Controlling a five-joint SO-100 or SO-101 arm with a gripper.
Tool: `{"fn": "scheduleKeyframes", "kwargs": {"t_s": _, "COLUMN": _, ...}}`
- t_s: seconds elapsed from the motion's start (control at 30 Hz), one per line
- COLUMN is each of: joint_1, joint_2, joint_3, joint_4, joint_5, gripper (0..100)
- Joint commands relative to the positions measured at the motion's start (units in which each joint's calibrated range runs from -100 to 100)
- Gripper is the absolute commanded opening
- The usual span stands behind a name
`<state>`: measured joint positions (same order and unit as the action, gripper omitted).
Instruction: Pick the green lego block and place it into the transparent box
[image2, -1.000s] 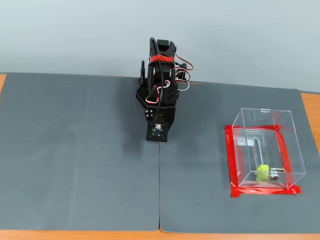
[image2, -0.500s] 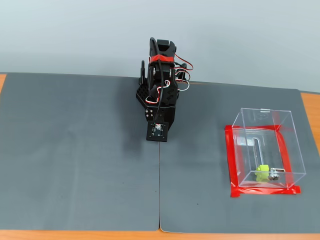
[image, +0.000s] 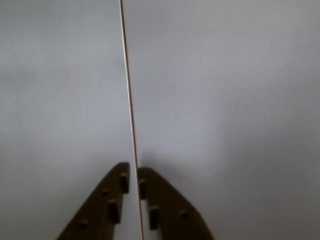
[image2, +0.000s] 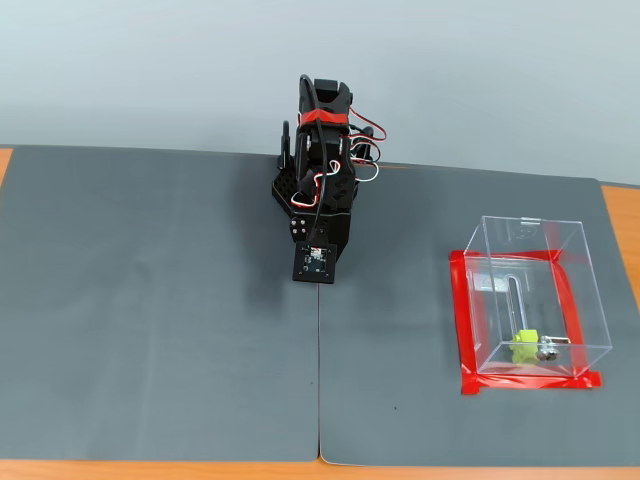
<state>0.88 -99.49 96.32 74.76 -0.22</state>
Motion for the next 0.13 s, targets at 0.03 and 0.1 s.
{"fn": "scheduleKeyframes", "kwargs": {"t_s": 0.03, "joint_1": 0.3, "joint_2": 0.2, "joint_3": -3.7, "joint_4": 0.2, "joint_5": -0.1, "gripper": 2}}
{"fn": "scheduleKeyframes", "kwargs": {"t_s": 0.1, "joint_1": 0.3, "joint_2": 0.2, "joint_3": -3.7, "joint_4": 0.2, "joint_5": -0.1, "gripper": 2}}
